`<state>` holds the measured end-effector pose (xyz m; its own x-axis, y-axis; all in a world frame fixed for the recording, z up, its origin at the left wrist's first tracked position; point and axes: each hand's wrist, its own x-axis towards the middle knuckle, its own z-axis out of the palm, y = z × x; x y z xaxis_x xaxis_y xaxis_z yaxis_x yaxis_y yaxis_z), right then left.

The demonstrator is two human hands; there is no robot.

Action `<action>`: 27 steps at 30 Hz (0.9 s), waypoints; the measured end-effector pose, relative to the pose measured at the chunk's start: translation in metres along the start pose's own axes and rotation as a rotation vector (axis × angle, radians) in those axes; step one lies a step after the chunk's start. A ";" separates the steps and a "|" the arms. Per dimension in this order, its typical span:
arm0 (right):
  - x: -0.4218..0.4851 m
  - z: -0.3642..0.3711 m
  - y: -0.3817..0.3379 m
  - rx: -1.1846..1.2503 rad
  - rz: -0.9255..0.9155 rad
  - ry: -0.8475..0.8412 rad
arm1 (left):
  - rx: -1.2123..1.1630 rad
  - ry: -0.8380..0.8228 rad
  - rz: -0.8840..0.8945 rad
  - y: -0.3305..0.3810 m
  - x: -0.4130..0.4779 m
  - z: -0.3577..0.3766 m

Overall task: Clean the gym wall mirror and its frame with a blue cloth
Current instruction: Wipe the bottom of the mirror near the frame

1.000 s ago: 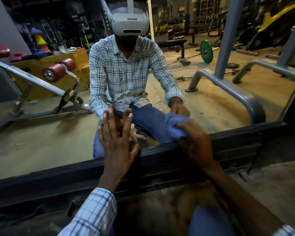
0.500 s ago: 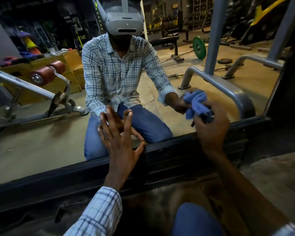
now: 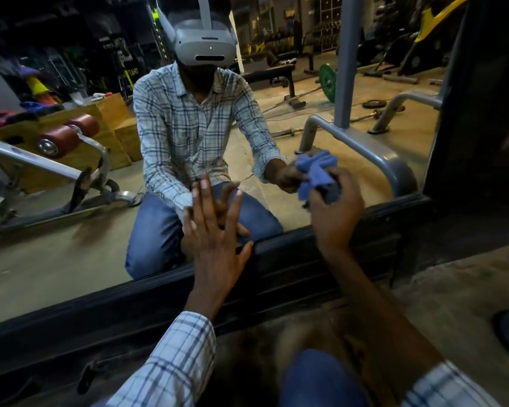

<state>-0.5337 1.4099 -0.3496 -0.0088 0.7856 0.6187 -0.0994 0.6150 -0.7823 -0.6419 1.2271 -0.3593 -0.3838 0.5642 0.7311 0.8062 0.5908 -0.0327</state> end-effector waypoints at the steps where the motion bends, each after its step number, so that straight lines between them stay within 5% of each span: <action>1: -0.006 0.003 0.001 -0.030 -0.093 -0.099 | 0.002 -0.001 0.046 0.008 0.003 0.003; 5: -0.020 -0.015 0.028 -0.196 -0.456 -0.568 | -0.003 -0.007 0.104 0.043 0.021 0.009; 12: 0.050 -0.058 0.060 -0.161 -0.152 -0.083 | 0.016 -0.046 0.106 0.072 0.033 0.020; 17: 0.040 -0.070 0.082 -0.356 -0.490 -0.600 | 0.028 -0.063 0.108 0.082 0.036 0.026; 19: 0.055 -0.083 0.093 -0.402 -0.473 -0.550 | 0.032 -0.064 0.105 0.084 0.037 0.028; 24: 0.084 -0.100 0.103 -0.224 0.030 0.056 | 0.031 -0.051 0.112 0.091 0.037 0.030; 27: 0.092 -0.109 0.097 -0.367 -0.187 -0.222 | 0.030 -0.046 0.118 0.092 0.038 0.031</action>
<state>-0.4352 1.5493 -0.3767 -0.2412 0.6497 0.7209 0.2383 0.7598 -0.6050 -0.5958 1.3208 -0.3559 -0.3077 0.6567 0.6885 0.8336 0.5350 -0.1376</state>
